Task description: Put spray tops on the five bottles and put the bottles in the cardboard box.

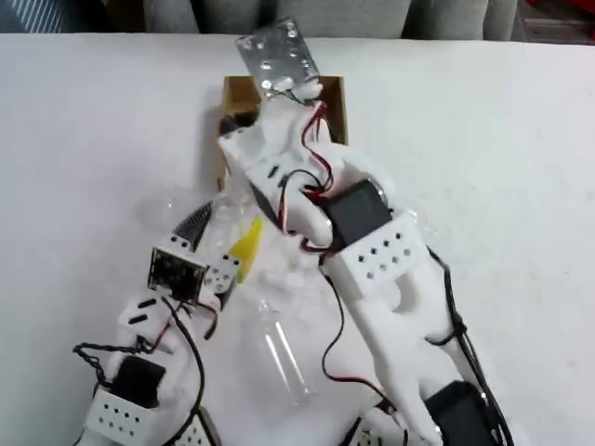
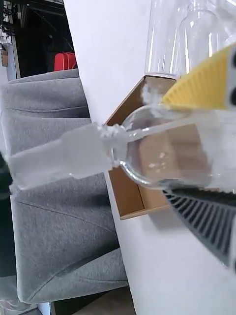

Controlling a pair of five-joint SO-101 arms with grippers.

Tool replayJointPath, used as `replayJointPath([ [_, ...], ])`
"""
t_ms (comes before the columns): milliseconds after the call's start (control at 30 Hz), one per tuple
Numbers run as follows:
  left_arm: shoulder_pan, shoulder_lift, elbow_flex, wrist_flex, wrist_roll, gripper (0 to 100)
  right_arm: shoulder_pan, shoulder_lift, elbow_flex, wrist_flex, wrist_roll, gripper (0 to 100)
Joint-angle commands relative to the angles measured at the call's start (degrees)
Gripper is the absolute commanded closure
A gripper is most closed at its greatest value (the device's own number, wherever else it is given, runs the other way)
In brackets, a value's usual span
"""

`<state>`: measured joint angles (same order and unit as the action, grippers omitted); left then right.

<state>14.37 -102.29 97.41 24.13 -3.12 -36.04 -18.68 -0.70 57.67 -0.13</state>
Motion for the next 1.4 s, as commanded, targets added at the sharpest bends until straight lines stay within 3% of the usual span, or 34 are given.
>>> replayJointPath([
  [0, 0.48, -1.27, -0.35, -0.09, 0.0, 97, -0.57, -1.36, -3.25, 5.14, -0.35, 98.2],
  [500, 0.48, -1.27, -0.35, -0.26, 0.0, 97, -0.84, -6.29, -1.67, 11.82, -0.44, 98.2],
  [767, 0.48, -1.27, -0.35, -0.26, 0.0, 97, -1.89, -5.85, -2.9, 3.47, 0.0, 98.2],
  [1100, 0.48, -1.27, -0.35, -0.26, 0.0, 97, -3.65, -6.11, -2.9, 3.3, 0.0, 98.2],
  [1367, 0.4, -1.27, -0.35, -0.53, 0.0, 97, 4.0, -12.79, -1.32, 10.95, 0.0, 98.2],
])
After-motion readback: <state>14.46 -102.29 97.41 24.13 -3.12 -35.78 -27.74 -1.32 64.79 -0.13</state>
